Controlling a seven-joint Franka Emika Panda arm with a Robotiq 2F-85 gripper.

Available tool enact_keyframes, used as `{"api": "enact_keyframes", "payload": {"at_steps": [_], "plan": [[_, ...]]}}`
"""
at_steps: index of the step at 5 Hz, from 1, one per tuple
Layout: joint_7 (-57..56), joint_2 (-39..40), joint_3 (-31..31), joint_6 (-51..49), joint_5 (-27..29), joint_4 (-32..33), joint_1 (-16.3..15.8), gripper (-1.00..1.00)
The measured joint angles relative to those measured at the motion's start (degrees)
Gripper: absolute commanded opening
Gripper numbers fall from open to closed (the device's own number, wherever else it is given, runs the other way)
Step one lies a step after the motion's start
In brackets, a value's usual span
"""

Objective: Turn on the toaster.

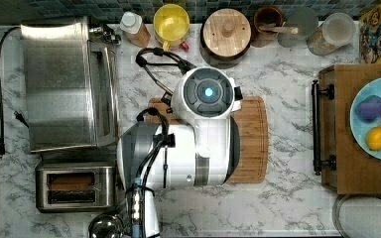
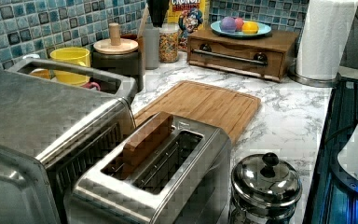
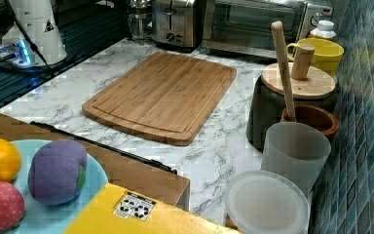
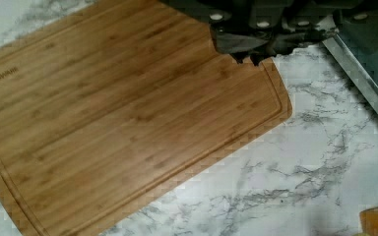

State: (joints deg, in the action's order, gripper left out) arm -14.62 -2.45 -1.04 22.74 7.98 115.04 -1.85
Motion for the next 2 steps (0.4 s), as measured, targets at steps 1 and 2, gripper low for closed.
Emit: {"api": "enact_keyframes", "payload": {"at_steps": [1, 2], "plan": [[-4.0, -2.7, -0.8, 0.7, 0.8, 4.0, -1.1, -1.0], [-7.6, -5.4, -2.2, 1.8, 1.1, 8.5, -2.7, -1.0]]}}
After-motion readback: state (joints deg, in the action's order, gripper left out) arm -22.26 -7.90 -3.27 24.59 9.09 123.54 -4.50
